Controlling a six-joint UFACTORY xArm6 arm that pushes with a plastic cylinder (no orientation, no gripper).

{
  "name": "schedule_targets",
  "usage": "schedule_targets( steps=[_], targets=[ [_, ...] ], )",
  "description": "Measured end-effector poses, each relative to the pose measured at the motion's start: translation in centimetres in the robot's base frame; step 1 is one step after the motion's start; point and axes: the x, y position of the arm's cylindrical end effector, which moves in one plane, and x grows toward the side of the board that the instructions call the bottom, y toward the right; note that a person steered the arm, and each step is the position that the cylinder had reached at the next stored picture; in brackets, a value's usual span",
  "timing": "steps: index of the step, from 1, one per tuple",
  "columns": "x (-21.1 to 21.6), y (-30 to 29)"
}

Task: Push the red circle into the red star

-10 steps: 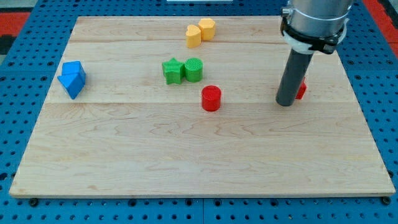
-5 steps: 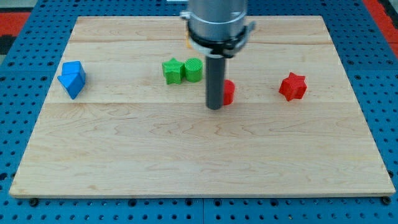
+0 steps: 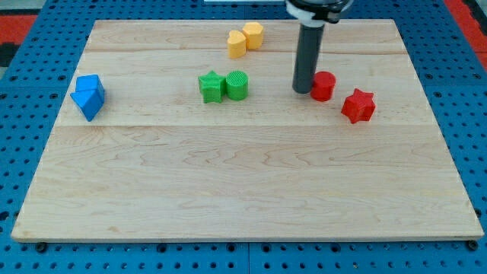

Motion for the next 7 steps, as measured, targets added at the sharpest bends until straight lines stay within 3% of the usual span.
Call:
schedule_targets(
  steps=[1, 2, 3, 7],
  targets=[
    [-3.0, 0.5],
    [-5.3, 4.6],
    [-2.6, 4.9],
    [-3.2, 5.8]
  ],
)
